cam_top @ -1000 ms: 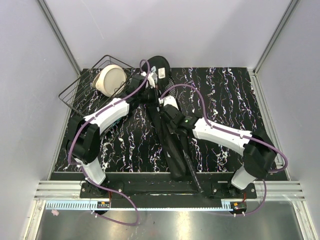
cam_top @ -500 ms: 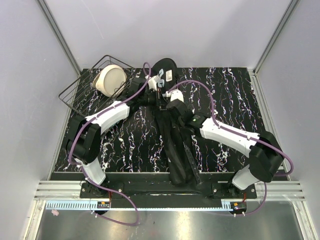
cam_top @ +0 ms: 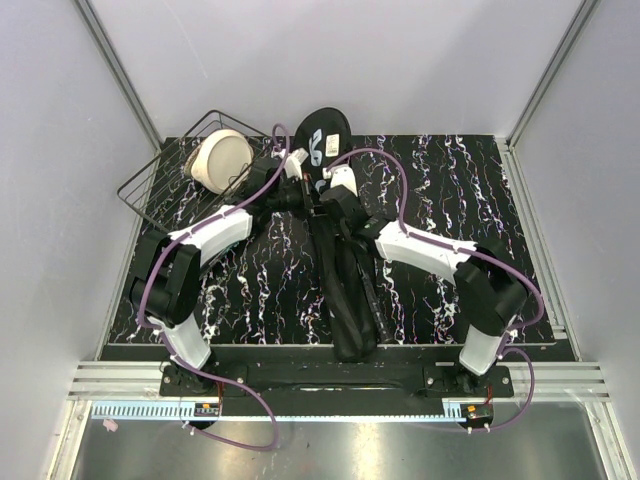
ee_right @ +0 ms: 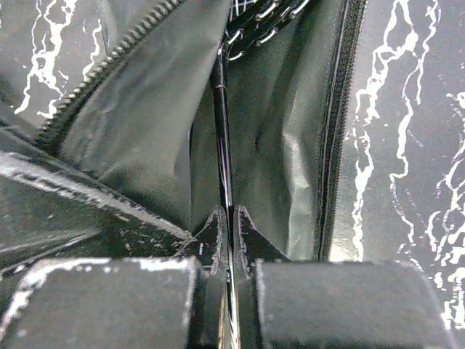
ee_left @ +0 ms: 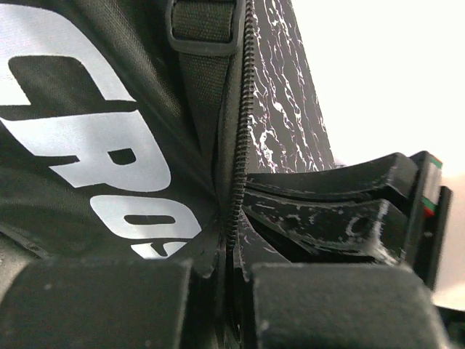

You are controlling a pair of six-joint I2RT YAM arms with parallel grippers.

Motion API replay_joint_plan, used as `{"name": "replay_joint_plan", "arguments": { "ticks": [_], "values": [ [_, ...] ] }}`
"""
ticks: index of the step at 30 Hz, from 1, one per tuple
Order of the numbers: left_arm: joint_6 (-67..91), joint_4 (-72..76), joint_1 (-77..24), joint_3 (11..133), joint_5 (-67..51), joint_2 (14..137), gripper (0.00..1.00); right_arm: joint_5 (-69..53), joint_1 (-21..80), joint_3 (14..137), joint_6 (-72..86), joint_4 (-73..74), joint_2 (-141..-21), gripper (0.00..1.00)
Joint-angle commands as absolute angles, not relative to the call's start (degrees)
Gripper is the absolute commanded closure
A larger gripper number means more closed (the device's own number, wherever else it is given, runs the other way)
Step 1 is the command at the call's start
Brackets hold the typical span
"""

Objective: Pack up the badminton gear

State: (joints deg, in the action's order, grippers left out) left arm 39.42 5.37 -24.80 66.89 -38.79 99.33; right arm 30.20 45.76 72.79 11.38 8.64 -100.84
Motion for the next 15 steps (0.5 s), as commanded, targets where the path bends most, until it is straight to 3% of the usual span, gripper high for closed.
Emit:
{"name": "replay_joint_plan", "arguments": {
  "ticks": [1,5,10,15],
  "values": [
    [43.15,9.93,-26.81,65.83,-52.12,96.68,1.0,34.55,44.91,74.98,17.57,-9.4,-102.3,1.0],
    [45.61,14.22,-25.49,63.46,-53.61,97.29,1.0,30.51,44.91,75.23,21.69,-7.75,-103.18,0.97],
    [47.9,16.96,-24.08,63.1,-55.11,98.26,1.0,11.28,44.48,77.6,28.47,7.36,-101.25,0.53],
    [46.32,13.89,-23.2,63.89,-54.67,98.44,1.0,-3.77,44.04,69.1,29.18,11.33,-92.14,0.33]
  ]
}}
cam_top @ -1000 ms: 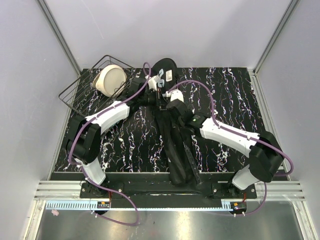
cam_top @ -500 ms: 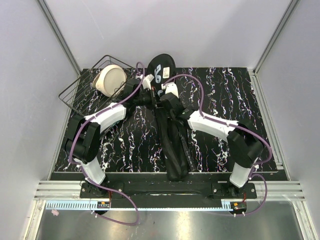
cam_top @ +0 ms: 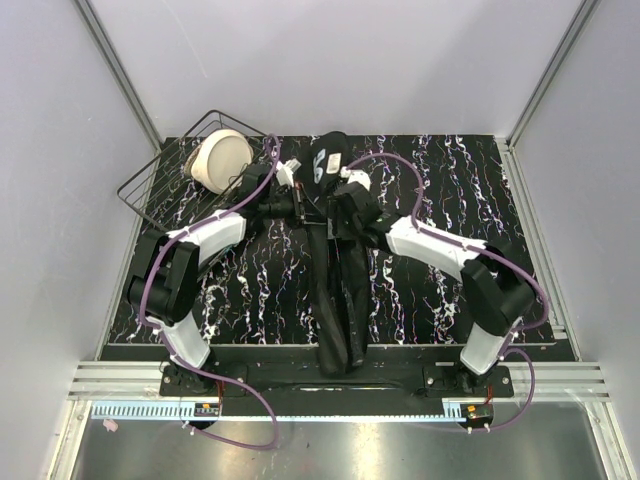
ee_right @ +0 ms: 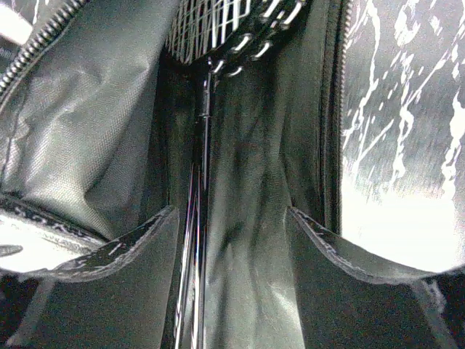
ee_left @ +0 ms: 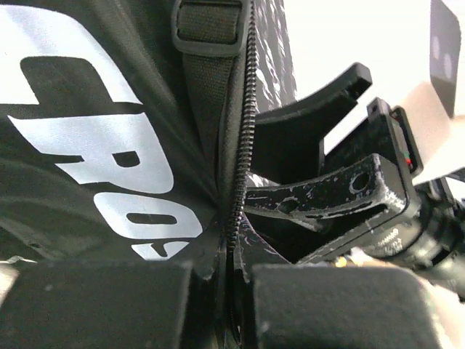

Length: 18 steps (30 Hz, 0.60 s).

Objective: Pack up the badminton gear

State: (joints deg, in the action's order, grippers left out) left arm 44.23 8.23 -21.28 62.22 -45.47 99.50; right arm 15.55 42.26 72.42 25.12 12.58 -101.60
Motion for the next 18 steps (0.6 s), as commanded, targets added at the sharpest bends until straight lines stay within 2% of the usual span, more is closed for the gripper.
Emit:
{"name": "replay_joint_plan", "arguments": {
  "ticks": [1,5,9,14,17,18],
  "values": [
    [46.32,13.71,-23.2,63.9,-54.41,98.61,1.0,-4.13,43.69,65.86,29.01,11.77,-90.37,0.31],
    [46.23,13.36,-23.12,63.98,-54.23,98.35,1.0,-5.18,39.91,58.46,26.3,12.74,-81.93,0.21],
    [45.44,12.48,-23.2,63.98,-53.79,97.74,1.0,-11.32,33.85,55.02,22.68,12.92,-79.1,0.19],
    [44.83,11.6,-23.2,64.07,-53.53,97.65,1.0,-18.77,32.61,54.49,18.55,13.8,-78.23,0.18],
    [44.82,11.43,-23.12,64.07,-53.44,98.0,1.0,-18.38,32.43,53.35,18.98,13.71,-74.28,0.16],
    [45.0,11.51,-23.2,64.16,-53.52,98.0,1.0,-16.54,32.43,52.04,19.07,13.8,-71.83,0.12]
  ]
}}
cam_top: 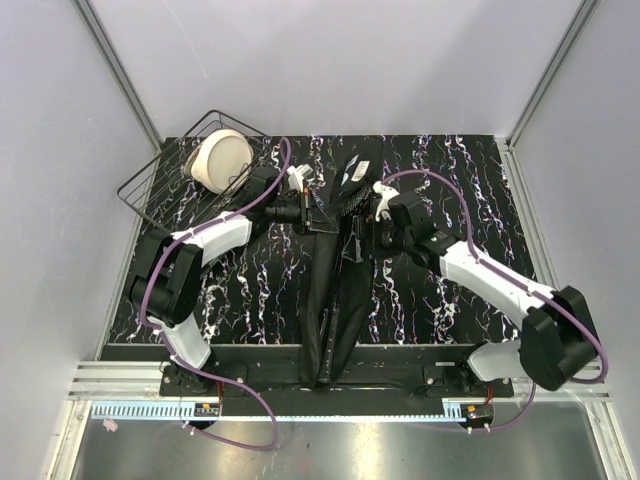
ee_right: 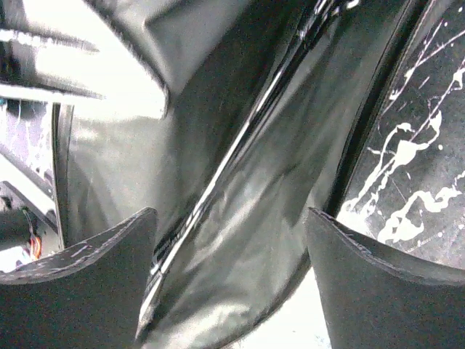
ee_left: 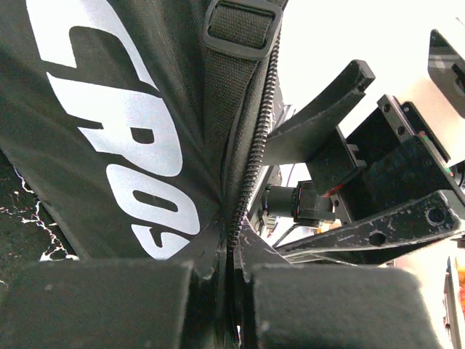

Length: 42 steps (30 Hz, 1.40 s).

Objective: Pack up the badminton gear

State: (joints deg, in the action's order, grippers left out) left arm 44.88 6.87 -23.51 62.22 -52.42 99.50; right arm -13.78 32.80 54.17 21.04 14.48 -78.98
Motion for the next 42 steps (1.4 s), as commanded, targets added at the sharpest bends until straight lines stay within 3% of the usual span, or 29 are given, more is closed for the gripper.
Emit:
{"name": "replay_joint_plan", "arguments": {
  "ticks": [1,7,13,16,18,20,24,28,33,37,42],
  "values": [
    [45.26,11.69,-23.12,64.16,-53.79,98.17,1.0,-14.61,32.43,51.51,19.42,13.89,-71.11,0.11],
    [45.44,11.78,-23.2,64.16,-53.79,98.35,1.0,-10.19,32.52,48.61,20.38,18.11,-72.16,0.1],
    [46.06,12.75,-23.2,63.81,-54.14,97.56,1.0,-20.38,32.69,40.26,27.75,0.55,-78.21,0.1],
    [43.17,8.98,-23.29,64.68,-52.91,97.03,1.0,-19.08,35.15,40.78,30.5,-4.3,-81.82,0.3],
    [40.45,2.51,-23.29,66.52,-50.12,96.77,1.0,-18.46,36.56,43.22,32.07,-3.09,-81.13,0.72],
    [33.42,-4.88,-23.47,69.15,-46.86,96.07,1.0,-14.09,36.39,46.83,32.61,7.21,-77.2,1.0],
    [25.84,-15.55,-23.2,74.0,-40.17,93.0,0.98,-1.25,36.39,56.75,27.36,21.34,-69.44,1.0],
    [28.29,-12.49,-22.33,73.13,-44.72,92.72,0.98,-5.85,35.16,58.45,25.14,24.96,-73.99,1.0],
    [27.78,-14.84,-21.88,74.0,-45.19,95.79,0.98,-7.73,35.16,53.1,28.46,16.11,-78.48,1.0],
    [29.09,-13.62,-24.69,73.56,-46.49,98.08,0.98,-16.33,35.68,54.66,31.46,10.73,-84.37,1.0],
    [28.39,-12.31,-25.93,72.43,-44.56,97.56,0.97,-15.39,36.12,54.75,39.78,6.5,-81.92,1.0]
  ]
}}
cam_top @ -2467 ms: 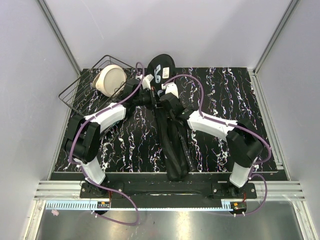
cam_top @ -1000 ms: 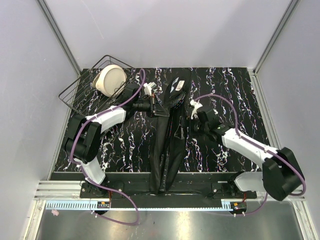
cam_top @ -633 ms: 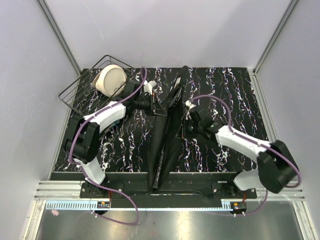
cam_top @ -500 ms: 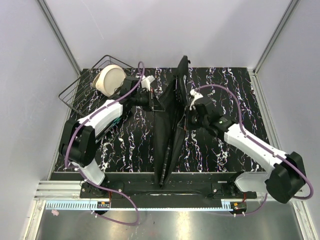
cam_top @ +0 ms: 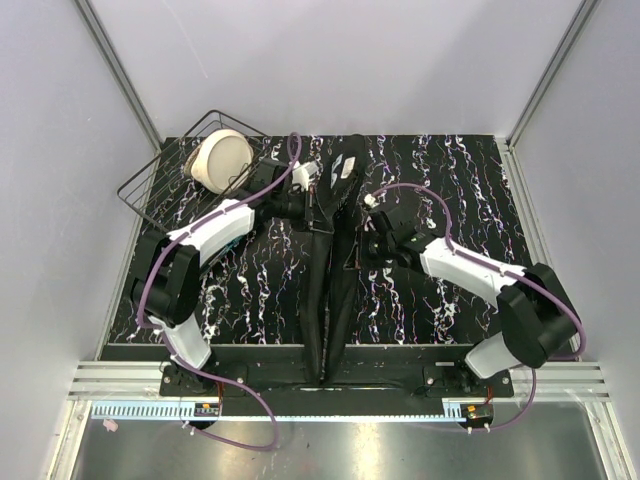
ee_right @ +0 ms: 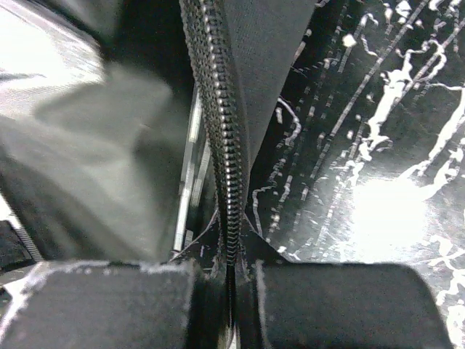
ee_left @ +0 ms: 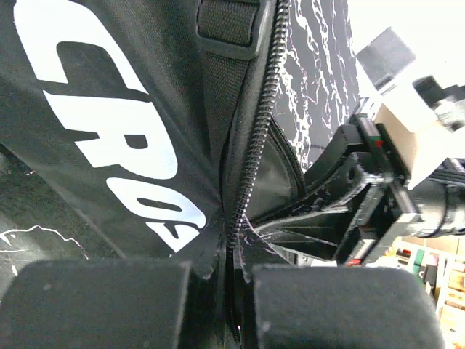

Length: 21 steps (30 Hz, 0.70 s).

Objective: Pack up the badminton gear

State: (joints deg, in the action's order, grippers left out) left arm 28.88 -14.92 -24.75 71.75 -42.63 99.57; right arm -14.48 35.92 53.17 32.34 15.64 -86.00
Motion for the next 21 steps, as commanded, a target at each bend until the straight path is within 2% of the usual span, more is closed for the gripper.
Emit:
{"name": "replay_joint_plan", "arguments": {
  "ticks": [1,2,3,5,6,8,9,15,21],
  "values": [
    [28.65,-11.78,-26.19,72.16,-44.65,97.3,0.93,-13.64,36.04,54.67,41.29,6.24,-81.39,1.0],
    [28.74,-11.34,-26.37,71.98,-44.74,96.95,0.86,-13.54,36.12,54.15,42.87,5.2,-80.78,1.0],
    [28.83,-10.12,-26.45,71.37,-45.26,96.6,0.71,-13.27,36.12,53.79,46.2,4.49,-80.6,1.0],
    [29.18,-8.8,-26.89,70.75,-46.66,96.59,0.58,-12.05,36.21,51.78,49.73,1.86,-80.16,1.0],
    [29.35,-7.66,-27.16,70.4,-47.98,96.59,0.45,-11.95,36.21,50.72,53.75,0.54,-80.07,1.0],
    [28.75,-7.38,-28.38,70.31,-48.08,96.5,0.37,-10.29,36.21,48.27,57.55,-3.95,-79.55,1.0],
    [27.78,-9.56,-28.91,70.92,-46.34,96.5,0.29,-9.94,36.21,47.29,60.7,-5.26,-79.19,1.0],
    [18.47,-17.12,-33.74,73.47,-38.43,94.58,0.26,-3.08,36.21,43.77,71.52,-6.59,-74.89,0.99],
    [11.7,-21.09,-38.31,74.27,-32.44,93.17,0.27,4.12,36.12,46.14,75.5,-0.54,-71.28,0.98]
  ]
}}
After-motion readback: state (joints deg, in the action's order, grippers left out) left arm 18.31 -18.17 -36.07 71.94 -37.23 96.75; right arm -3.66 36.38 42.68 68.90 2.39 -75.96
